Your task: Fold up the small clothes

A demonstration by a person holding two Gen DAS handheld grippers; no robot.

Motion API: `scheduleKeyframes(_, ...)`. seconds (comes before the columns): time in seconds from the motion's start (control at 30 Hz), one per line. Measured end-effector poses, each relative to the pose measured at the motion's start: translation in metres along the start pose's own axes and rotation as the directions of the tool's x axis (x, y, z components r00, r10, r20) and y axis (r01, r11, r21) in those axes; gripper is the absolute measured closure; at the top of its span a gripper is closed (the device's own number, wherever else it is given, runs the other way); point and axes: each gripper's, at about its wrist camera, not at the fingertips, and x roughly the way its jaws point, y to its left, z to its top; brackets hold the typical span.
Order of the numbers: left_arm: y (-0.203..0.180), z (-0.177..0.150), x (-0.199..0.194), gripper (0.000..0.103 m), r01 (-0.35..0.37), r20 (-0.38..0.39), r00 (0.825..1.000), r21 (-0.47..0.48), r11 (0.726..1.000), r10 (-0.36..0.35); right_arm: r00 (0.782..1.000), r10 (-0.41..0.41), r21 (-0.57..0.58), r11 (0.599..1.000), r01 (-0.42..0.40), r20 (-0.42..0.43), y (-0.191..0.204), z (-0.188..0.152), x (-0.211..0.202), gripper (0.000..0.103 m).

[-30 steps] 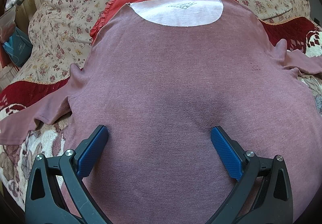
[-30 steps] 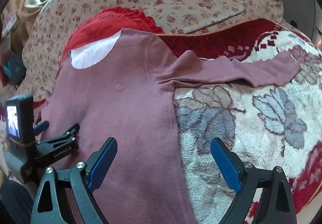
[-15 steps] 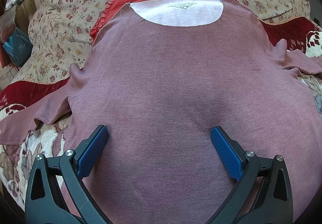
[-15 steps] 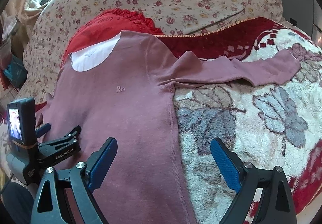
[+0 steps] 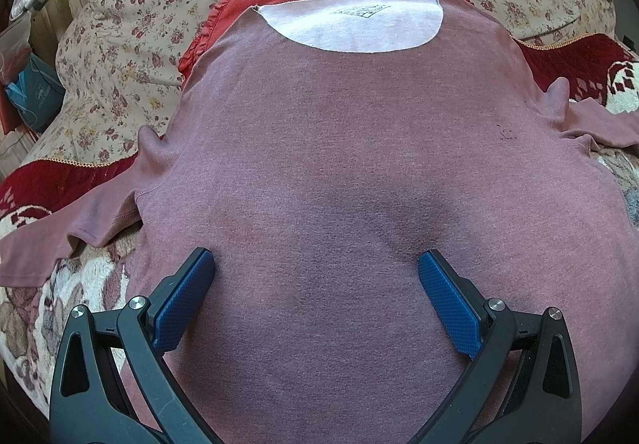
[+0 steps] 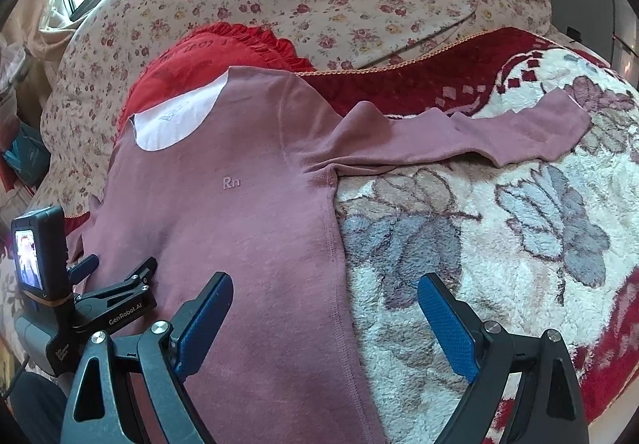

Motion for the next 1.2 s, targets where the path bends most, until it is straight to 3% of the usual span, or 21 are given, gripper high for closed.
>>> scheduleKeyframes(1.2, 0.0, 0.0, 0.0, 0.0, 0.0, 0.0, 1.0, 0.0, 1.0, 0.0, 1.0, 0.024, 0.065, 0.998, -0.023, -0.008, -0.01, 0.002, 0.001, 0.01)
